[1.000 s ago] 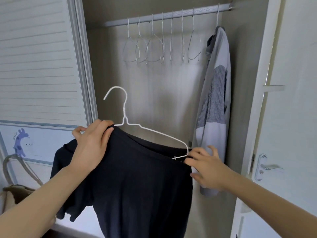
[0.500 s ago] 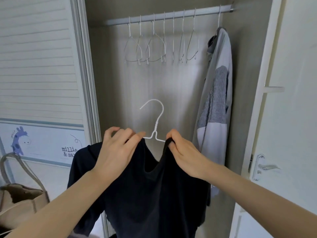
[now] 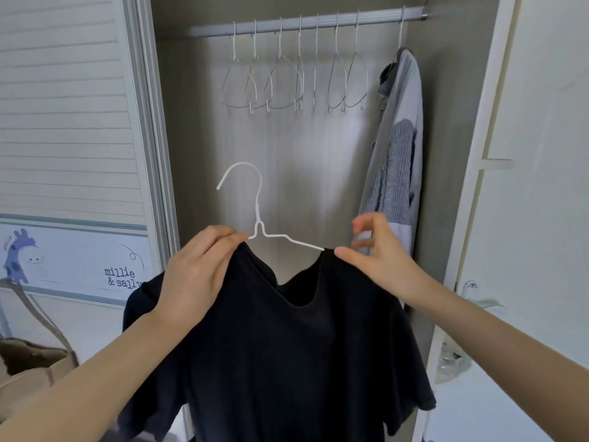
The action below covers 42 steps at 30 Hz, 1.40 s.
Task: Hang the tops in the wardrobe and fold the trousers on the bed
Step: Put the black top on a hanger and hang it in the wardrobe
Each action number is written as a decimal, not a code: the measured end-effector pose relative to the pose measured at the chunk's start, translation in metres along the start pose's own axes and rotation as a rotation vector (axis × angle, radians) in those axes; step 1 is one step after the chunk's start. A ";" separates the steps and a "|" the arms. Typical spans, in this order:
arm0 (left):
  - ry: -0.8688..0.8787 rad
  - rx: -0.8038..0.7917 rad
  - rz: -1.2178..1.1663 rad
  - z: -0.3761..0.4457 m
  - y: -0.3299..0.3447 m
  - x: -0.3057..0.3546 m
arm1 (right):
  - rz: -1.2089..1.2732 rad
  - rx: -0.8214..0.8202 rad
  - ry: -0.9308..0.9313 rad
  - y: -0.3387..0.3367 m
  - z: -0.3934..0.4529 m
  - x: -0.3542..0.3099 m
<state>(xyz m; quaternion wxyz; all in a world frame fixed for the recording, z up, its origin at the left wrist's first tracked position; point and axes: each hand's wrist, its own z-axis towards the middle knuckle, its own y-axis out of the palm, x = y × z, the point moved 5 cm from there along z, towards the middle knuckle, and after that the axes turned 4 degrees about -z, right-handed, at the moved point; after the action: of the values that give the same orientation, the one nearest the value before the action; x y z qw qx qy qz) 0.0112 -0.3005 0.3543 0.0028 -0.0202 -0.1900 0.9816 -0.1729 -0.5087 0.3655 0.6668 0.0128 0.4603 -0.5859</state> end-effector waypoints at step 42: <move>-0.584 -0.720 -0.886 0.050 0.085 0.028 | 0.600 -0.119 0.882 0.025 0.080 -0.024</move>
<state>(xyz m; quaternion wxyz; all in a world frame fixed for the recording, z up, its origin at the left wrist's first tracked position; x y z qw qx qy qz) -0.0182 -0.3979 0.3679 0.3492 0.3289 -0.4908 0.7273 -0.1022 -0.5268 0.4142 0.5477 0.3509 0.7055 -0.2814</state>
